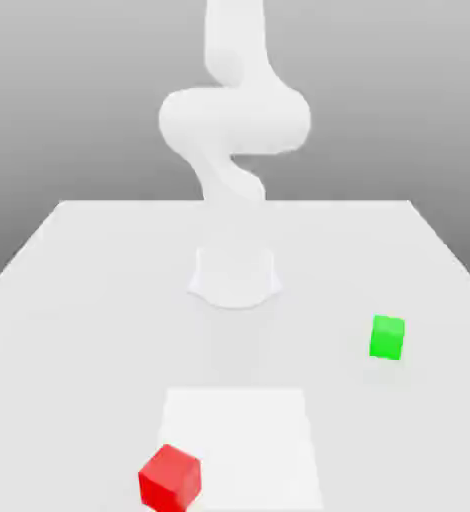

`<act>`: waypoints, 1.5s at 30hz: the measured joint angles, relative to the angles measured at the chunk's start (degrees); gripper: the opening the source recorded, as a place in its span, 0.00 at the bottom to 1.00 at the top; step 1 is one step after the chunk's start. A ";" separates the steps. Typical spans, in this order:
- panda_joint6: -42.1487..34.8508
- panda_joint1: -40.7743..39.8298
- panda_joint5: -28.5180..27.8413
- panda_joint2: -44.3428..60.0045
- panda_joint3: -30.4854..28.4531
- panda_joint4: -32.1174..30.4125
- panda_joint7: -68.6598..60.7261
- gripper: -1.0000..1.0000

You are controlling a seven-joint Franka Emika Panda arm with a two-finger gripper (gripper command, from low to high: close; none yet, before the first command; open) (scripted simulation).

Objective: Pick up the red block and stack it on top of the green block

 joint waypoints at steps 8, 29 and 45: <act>6.06 -4.01 -1.91 17.00 1.46 -2.29 7.49 0.50; 24.99 -8.28 -0.39 60.42 0.32 -6.24 19.76 0.50; 19.13 -6.04 2.27 50.46 4.98 -10.21 16.22 0.00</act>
